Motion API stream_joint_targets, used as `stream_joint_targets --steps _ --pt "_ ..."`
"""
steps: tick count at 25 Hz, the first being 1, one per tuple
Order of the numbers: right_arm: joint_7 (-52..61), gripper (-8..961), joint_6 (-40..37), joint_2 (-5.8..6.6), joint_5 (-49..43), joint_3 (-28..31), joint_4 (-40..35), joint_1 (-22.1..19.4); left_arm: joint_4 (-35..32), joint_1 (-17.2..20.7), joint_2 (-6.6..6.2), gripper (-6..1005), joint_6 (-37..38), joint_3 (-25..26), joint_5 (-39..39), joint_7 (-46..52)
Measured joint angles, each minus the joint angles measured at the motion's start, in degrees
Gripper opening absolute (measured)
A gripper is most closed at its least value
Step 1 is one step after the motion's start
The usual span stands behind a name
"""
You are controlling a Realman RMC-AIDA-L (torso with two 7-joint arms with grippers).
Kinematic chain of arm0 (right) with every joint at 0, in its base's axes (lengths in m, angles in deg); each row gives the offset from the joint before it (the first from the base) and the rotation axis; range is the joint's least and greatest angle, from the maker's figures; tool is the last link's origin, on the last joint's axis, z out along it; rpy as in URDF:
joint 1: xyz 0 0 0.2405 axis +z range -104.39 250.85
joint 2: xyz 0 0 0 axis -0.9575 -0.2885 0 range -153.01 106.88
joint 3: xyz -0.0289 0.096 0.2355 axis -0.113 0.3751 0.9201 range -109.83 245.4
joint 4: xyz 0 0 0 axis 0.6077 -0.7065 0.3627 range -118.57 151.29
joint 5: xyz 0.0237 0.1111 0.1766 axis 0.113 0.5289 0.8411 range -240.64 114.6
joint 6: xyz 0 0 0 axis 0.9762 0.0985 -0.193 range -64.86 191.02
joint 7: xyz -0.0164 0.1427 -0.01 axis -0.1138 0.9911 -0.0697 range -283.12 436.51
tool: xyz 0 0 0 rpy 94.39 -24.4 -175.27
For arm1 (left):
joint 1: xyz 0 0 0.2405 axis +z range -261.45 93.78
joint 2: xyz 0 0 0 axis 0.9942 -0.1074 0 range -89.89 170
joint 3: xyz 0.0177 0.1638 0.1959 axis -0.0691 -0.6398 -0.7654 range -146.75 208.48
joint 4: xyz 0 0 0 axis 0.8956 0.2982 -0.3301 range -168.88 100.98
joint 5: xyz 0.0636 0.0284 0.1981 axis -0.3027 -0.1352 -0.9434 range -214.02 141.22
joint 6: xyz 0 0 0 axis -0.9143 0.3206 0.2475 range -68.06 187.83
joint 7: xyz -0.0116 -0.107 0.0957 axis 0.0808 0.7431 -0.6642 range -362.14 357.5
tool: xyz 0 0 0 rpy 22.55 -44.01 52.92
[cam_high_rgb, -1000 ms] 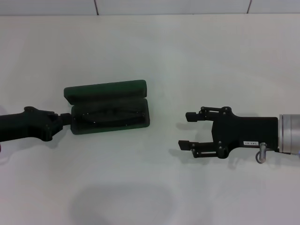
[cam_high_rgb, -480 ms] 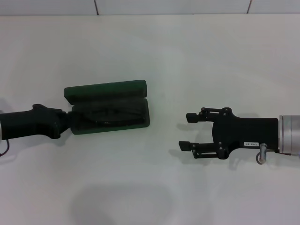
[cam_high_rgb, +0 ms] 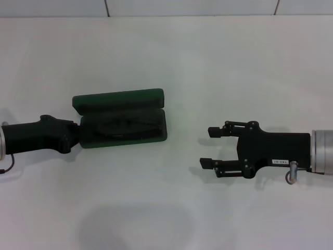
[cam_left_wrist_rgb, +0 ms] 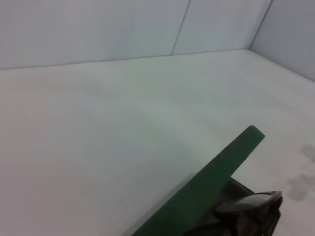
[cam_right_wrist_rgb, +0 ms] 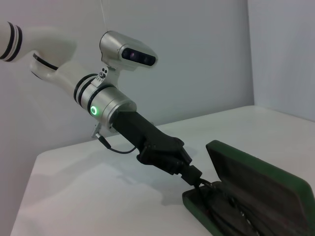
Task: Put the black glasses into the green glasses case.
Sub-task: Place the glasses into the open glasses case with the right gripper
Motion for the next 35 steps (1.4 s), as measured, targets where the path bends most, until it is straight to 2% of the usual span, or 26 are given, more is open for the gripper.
stream_joint_targets --steps 9,17,23,31,35 --pt "-0.39 745 -0.46 -0.16 0.37 1.95 0.18 -0.41 0.61 -0.37 0.07 8 2.8 0.31 1.82 0.26" --pt "-1.29 744 -1.97 -0.82 0.38 1.22 0.37 0.57 0.05 1.57 -1.71 8 8.09 0.5 6.12 0.34" --pt "-1.26 744 -0.42 -0.88 1.77 -2.31 2.08 3.93 -0.09 3.67 -2.93 8 11.22 0.53 7.99 0.2" --pt "0.47 743 6.29 -0.88 13.6 -13.0 5.53 10.21 -0.79 4.52 -2.63 8 17.14 -0.04 5.73 -0.2" --pt "2.91 742 7.16 -0.88 15.33 -16.7 5.42 11.43 -0.6 4.49 -2.32 9 17.87 -0.36 4.97 -0.22"
